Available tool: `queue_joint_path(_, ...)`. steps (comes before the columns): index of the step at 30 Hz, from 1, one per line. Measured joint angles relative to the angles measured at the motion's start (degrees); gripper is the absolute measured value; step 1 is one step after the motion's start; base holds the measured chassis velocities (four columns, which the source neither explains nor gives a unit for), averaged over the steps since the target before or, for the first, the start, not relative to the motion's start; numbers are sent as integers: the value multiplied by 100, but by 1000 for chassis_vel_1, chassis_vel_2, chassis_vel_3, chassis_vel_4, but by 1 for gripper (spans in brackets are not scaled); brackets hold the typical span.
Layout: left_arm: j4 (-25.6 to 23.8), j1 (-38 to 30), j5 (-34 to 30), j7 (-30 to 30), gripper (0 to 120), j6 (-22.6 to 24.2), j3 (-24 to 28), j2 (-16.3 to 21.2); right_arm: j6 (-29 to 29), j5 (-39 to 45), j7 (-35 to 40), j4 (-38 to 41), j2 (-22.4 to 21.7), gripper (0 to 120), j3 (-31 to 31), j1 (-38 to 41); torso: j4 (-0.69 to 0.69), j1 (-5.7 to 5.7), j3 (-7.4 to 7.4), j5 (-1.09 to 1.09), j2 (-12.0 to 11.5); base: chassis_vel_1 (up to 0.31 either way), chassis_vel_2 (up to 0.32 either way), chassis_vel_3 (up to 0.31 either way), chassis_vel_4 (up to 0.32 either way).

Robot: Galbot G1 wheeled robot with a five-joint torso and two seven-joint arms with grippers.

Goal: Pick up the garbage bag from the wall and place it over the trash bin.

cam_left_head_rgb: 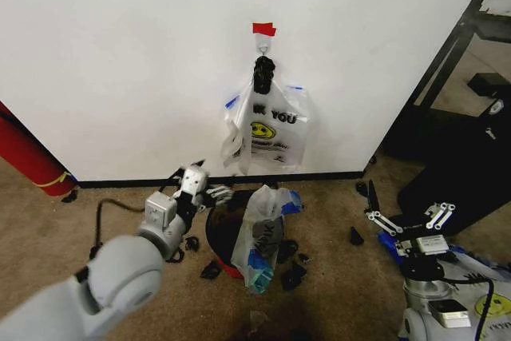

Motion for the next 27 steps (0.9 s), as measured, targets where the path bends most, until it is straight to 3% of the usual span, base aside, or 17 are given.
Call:
queue_joint_path(3, 110, -62, 962, 1115, 100, -61, 336, 351, 0, -520, 472, -194, 25, 100, 76, 33, 0, 0, 1, -1, 0, 0, 0, 0, 0)
queue_joint_path(8, 494, -397, 1435, 1695, 100, -322, 773, 358, -17, -589, 577, -173, 77, 100, 27, 0, 2, 0, 1, -3, 0, 0, 0, 0, 0)
queue_joint_path(13, 785, -1116, 1471, 1730, 100, -377, 1494, 216, -71, -626, 550, -85, 158, 100, -9, -7, 0, 0, 1, -1, 0, 0, 0, 0, 0)
queue_joint_path(17, 989, -1885, 1596, 1540, 97, -104, 2497, 2, -105, -653, 508, -10, 246, 100, -34, -28, 0, 0, 1, -1, 0, 0, 0, 0, 0)
queue_joint_path(21, 1121, -2308, 1742, 1476, 93, 75, 2923, -154, -105, -670, 487, 27, 296, 100, -39, -63, 0, 0, 1, -1, 0, 0, 0, 0, 0)
queue_joint_path(27, 1273, -2744, 2107, 1432, 72, 481, 3443, -362, -20, -666, 479, 53, 351, 100, -1, -145, 1, 0, 1, -2, 0, 0, 0, 0, 0)
